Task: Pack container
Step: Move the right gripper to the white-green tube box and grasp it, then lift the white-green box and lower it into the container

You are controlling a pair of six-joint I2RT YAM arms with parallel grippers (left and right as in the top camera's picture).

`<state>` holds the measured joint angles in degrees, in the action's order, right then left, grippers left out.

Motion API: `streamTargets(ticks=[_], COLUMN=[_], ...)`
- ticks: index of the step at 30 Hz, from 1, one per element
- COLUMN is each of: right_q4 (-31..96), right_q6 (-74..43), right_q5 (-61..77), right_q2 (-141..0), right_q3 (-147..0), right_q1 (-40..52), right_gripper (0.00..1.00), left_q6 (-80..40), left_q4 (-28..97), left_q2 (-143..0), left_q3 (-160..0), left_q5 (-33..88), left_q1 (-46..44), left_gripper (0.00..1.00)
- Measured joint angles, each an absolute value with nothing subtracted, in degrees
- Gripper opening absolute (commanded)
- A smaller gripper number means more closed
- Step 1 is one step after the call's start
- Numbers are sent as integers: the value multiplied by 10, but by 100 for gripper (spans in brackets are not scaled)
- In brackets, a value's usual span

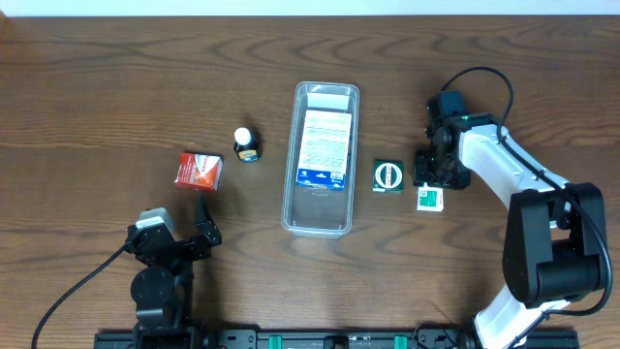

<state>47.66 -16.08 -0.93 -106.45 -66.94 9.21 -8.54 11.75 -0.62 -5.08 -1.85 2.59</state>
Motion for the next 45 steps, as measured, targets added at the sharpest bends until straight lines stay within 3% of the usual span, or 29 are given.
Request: streamTargets(ticks=[6,11,17,24,32,38,43,45], right_q4=[477,487,501,393,277,202,135,125], right_q6=[-168,-173,-183,-239,-299,-319,-327,-322], right_q5=[-8,-3,9,15,19,17,19,25], right_q2=[-1065,-1055,-949,-817,-906,-1033,-1090,-1093], right_q3=[-669,-670,-708,-755,-757,-756,-754,-754], right_q1=[92,93,128,232,329,343,342,342], right_gripper=[33,32,30,30,30,34,53,54], left_q6=[-85,-85,-85,-86,-85,-85,-86,-85], left_q4=[117,117,117,117,117,117,117,117], left_q2=[-6,-6,-6,-6,-6,-6,-6,-6], left_q3=[-51,-51,-51,-51,-51,-51,-51,-51], left_q5=[-18,-18,-18,-18,-18,-18,-18,-18], left_q1=[26,26,26,26,26,26,26,26], left_gripper=[98,98,98,98,98,98,98,98])
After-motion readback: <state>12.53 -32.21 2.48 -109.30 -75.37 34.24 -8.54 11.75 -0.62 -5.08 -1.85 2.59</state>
